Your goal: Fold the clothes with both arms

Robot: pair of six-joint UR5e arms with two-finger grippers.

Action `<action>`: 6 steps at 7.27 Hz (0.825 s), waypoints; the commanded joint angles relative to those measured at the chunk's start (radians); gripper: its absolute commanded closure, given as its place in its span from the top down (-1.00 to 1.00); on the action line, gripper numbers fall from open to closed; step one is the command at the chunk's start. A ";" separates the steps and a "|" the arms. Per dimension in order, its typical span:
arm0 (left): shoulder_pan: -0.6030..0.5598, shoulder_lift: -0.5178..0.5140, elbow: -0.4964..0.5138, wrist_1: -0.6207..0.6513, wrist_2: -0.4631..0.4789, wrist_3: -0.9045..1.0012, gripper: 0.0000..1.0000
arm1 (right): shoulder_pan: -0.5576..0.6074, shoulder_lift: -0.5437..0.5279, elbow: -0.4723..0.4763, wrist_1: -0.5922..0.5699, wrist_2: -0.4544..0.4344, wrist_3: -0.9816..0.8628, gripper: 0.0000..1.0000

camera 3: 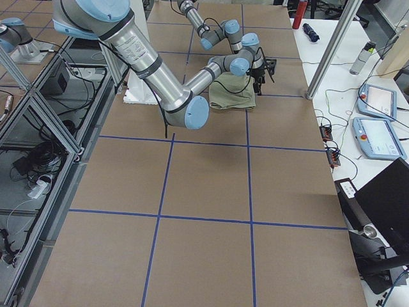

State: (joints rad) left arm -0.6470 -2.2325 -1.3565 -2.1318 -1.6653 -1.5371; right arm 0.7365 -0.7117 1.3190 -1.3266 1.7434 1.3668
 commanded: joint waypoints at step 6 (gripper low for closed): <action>-0.043 0.031 0.002 0.001 0.026 0.134 -1.00 | 0.000 -0.020 -0.001 0.001 -0.001 -0.027 1.00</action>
State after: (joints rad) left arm -0.6845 -2.2027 -1.3595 -2.1313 -1.6416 -1.4118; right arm 0.7360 -0.7281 1.3179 -1.3254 1.7424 1.3565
